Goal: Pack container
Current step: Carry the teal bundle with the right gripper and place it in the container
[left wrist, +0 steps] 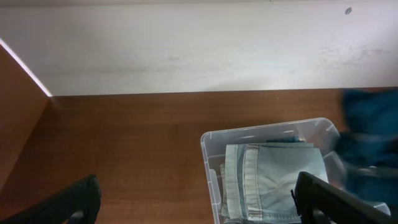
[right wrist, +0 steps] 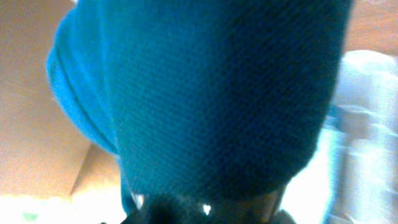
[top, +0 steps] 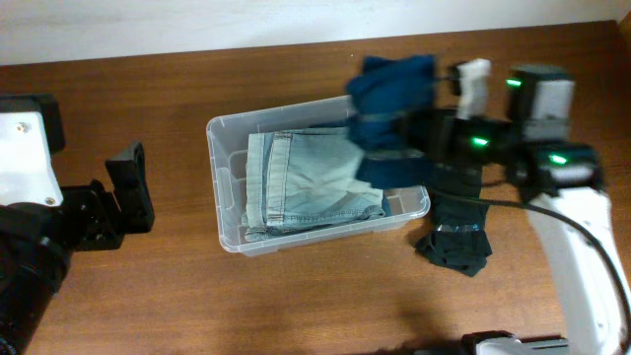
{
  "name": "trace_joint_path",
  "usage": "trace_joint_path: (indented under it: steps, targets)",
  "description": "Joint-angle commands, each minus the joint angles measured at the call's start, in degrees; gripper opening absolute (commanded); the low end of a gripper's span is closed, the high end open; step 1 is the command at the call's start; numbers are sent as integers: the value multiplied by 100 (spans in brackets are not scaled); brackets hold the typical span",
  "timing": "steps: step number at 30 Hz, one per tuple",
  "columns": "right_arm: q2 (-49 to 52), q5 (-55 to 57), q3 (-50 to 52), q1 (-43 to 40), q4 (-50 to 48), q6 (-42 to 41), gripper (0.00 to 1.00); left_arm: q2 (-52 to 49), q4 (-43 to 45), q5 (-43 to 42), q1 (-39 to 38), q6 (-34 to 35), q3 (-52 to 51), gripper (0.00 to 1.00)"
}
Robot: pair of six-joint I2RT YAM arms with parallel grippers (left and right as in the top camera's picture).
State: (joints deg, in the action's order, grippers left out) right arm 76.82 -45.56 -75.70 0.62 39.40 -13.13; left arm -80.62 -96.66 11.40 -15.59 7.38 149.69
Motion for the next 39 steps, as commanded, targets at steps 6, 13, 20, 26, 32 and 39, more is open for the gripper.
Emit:
trace_joint_path:
  steps: [6, 13, 20, 26, 32, 39]
  targets:
    - [1530, 898, -44, 2111, -1926, -2046, 23, 13, 0, 44, 37, 72, 31, 99]
    - [3136, 1180, -44, 2916, -3521, -3980, 23, 13, 0, 44, 37, 72, 31, 99]
    - [3580, 1521, -44, 3075, -3486, -3674, 46, 13, 0, 44, 37, 72, 31, 99]
    - [3375, 1563, -44, 2811, -2828, -2905, 92, 13, 0, 44, 37, 74, 31, 99]
    - [2566, 1670, -44, 2400, -2048, -2452, 99, 13, 0, 44, 37, 72, 31, 99]
    - [632, 2092, -44, 1054, -522, -1622, 98, 13, 0, 44, 37, 72, 31, 99]
